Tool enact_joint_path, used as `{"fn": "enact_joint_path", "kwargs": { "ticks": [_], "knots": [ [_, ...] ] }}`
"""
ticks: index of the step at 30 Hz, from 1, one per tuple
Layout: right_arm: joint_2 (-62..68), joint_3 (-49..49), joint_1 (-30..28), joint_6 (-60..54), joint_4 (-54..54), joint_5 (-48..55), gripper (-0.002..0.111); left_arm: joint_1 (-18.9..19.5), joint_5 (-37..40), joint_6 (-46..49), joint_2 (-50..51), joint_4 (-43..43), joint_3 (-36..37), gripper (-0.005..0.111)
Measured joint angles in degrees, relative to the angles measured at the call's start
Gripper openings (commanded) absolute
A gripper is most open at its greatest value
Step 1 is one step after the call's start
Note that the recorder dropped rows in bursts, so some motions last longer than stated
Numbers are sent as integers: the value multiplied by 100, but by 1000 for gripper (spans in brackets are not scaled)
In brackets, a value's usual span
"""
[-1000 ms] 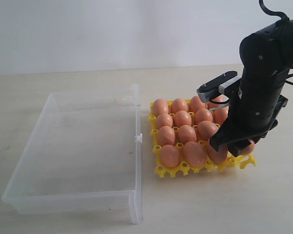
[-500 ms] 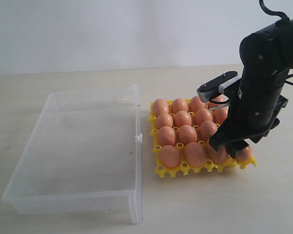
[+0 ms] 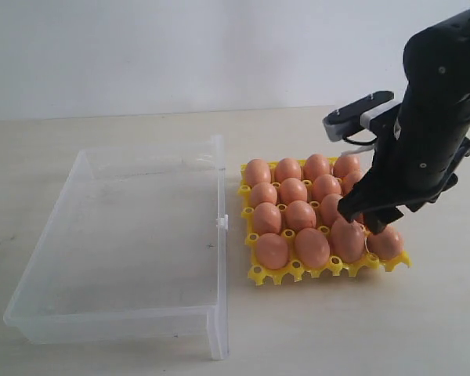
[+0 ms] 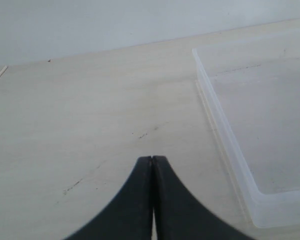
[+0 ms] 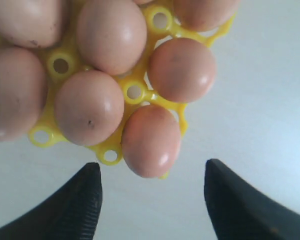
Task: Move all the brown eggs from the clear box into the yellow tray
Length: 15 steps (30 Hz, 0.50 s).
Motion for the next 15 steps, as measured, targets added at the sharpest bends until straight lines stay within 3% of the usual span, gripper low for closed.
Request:
{"fn": "enact_joint_path", "kwargs": {
  "ticks": [8, 15],
  "knots": [
    [-1192, 228, 0, 405, 12, -772, 51, 0, 0, 0, 0, 0, 0, 0],
    [-2635, 1868, 0, 469, 12, -3221, 38, 0, 0, 0, 0, 0, 0, 0]
  ]
}}
